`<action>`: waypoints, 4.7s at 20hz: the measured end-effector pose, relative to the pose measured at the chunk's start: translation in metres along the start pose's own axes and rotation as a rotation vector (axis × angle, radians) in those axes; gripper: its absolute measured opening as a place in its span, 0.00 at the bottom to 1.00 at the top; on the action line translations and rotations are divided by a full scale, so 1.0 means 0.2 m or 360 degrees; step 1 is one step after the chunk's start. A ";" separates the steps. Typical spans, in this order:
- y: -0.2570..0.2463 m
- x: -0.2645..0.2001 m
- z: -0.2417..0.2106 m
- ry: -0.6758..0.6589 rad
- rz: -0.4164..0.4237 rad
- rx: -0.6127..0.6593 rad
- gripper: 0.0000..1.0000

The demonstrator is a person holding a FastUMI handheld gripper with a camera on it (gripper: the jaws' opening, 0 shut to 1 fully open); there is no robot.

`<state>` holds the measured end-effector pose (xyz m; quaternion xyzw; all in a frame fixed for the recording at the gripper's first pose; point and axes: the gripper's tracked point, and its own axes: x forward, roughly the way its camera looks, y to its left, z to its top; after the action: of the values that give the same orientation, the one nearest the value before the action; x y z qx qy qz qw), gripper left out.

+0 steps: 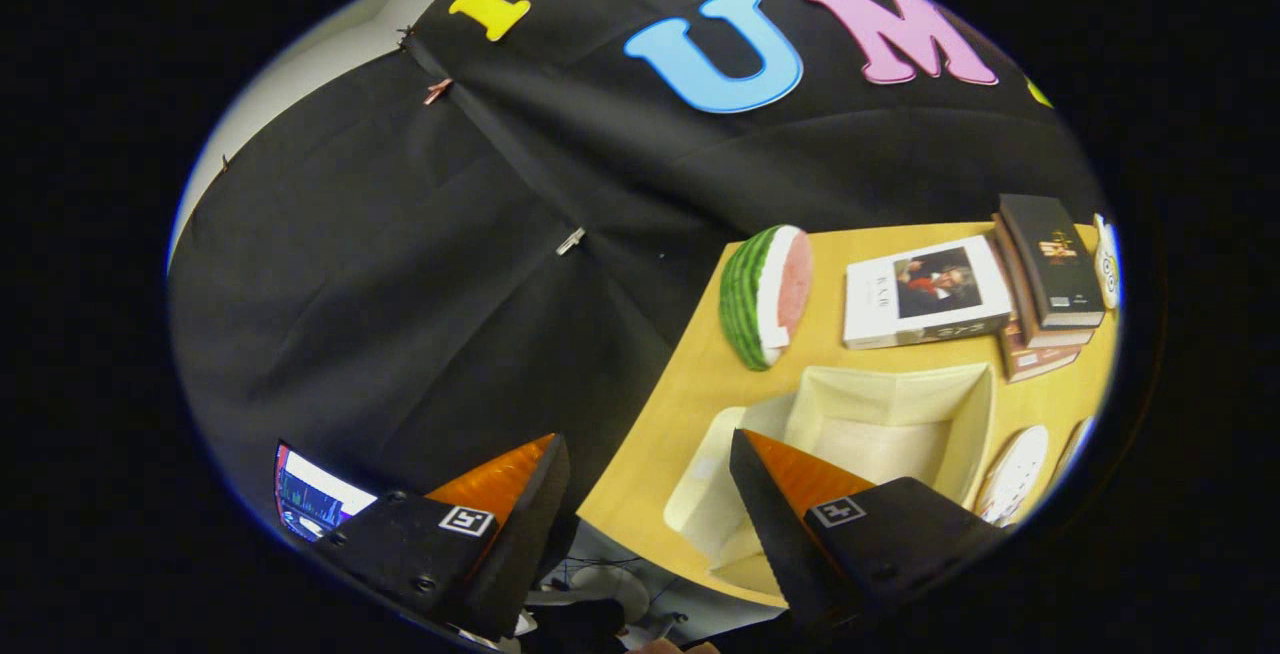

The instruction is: Open the storage box then place both shoes into the box .Put the left shoe in first, then the right shoe, with the right side of both shoes facing outward in a uniform manner.

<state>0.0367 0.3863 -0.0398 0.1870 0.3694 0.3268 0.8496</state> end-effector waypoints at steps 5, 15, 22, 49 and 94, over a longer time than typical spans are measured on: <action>-0.51 -0.30 0.02 -0.0101 -0.0335 -0.0048 0.98; -1.35 -0.68 -0.33 0.0002 -0.0721 0.0343 0.98; -1.75 -0.69 -0.70 0.0278 -0.0824 0.0395 0.99; -1.99 -0.35 -1.05 0.0573 -0.0774 0.0697 0.10; -0.64 0.15 -0.49 0.0361 -0.0551 0.0491 0.06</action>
<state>0.0319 0.3238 -0.1913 0.2104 0.5343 0.1353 0.8074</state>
